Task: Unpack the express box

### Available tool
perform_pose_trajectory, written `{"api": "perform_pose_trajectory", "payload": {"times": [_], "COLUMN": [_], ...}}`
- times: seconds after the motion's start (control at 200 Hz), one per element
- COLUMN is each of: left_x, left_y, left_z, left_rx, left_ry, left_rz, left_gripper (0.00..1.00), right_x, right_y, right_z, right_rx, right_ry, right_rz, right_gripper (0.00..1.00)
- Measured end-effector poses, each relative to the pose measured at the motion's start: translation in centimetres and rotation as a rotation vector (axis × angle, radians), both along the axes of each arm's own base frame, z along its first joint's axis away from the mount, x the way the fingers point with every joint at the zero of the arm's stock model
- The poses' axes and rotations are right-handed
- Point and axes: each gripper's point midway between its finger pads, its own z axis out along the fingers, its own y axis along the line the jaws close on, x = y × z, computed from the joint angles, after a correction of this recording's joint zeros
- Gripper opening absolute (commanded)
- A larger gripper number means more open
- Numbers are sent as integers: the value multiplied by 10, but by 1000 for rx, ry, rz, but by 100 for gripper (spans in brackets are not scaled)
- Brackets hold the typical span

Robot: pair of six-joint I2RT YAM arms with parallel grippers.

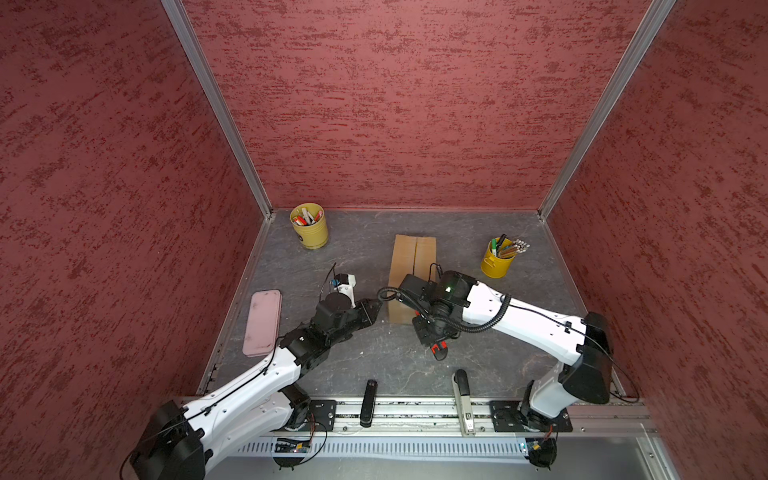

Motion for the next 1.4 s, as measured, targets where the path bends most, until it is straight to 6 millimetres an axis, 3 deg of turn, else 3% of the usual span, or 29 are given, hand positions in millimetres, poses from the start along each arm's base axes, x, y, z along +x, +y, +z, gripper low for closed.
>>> {"api": "perform_pose_trajectory", "payload": {"times": [0.22, 0.556, 0.671, 0.887, 1.077, 1.228, 1.403], "left_x": [-1, -7, -8, -3, 18, 29, 41], "left_y": [-17, -48, -42, -13, 12, 8, -8], "left_z": [-17, -4, 0, 26, 17, 0, -2], "left_rx": [26, 4, 15, 15, 47, 76, 73], "left_ry": [32, -21, -32, -87, -69, -31, -32], "left_rz": [-53, -134, -115, -40, 46, 41, 4], "left_gripper": [24, 23, 23, 23, 23, 22, 21], "right_x": [0, 0, 0, 0, 0, 0, 0], "right_y": [0, 1, 1, 1, 1, 1, 2], "right_z": [0, 0, 0, 0, 0, 0, 0], "right_rx": [1, 4, 4, 4, 5, 6, 9], "right_ry": [1, 2, 2, 2, 1, 1, 7], "right_rz": [0, 0, 0, -1, -1, -1, -1], "right_gripper": [0, 0, 0, 0, 0, 0, 0]}}
